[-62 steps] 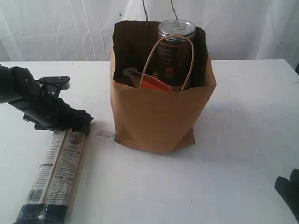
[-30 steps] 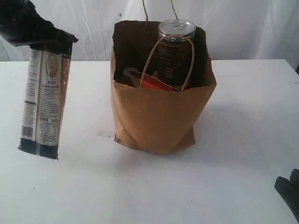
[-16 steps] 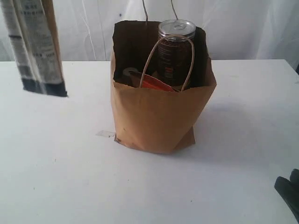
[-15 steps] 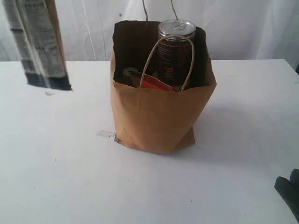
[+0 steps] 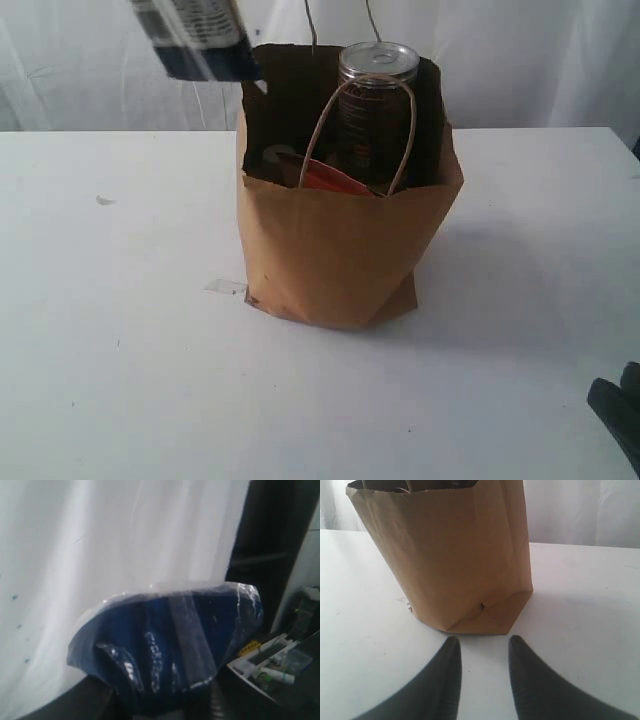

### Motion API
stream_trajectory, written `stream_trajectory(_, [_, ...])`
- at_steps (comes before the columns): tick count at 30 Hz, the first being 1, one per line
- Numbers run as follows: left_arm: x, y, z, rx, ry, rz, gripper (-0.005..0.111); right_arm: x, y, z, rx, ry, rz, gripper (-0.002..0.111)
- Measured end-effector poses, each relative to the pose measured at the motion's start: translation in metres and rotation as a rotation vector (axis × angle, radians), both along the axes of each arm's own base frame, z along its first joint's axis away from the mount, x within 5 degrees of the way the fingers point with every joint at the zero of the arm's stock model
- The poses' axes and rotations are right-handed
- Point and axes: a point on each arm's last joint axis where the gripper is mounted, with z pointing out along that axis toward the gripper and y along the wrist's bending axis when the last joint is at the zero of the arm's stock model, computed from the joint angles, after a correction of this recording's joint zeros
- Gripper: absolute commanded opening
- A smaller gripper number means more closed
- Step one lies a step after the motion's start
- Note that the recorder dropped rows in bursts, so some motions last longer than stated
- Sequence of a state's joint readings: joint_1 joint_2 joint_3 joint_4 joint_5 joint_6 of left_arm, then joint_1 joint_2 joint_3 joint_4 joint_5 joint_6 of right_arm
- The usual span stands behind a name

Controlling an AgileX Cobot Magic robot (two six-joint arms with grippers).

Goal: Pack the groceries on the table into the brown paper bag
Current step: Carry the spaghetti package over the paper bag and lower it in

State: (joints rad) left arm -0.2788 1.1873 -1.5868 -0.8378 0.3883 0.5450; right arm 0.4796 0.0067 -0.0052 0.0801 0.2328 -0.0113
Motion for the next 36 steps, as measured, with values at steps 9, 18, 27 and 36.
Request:
stream_trajectory(9, [-0.011, -0.009, 0.019, -0.119, -0.202, -0.161, 0.0, 0.0, 0.0, 0.0, 0.0, 0.0, 0.0, 0.031])
stream_trajectory(18, [0.011, -0.025, 0.005, -0.118, -0.195, -0.29, 0.0, 0.0, 0.0, 0.0, 0.0, 0.0, 0.0, 0.031])
stream_trajectory(27, [0.012, -0.062, -0.007, -0.047, -0.256, -0.386, 0.0, 0.0, 0.0, 0.0, 0.0, 0.0, 0.0, 0.031])
stream_trajectory(36, [0.023, -0.09, -0.023, -0.039, -0.218, -0.4, 0.0, 0.0, 0.0, 0.0, 0.004, 0.002, -0.001, 0.031])
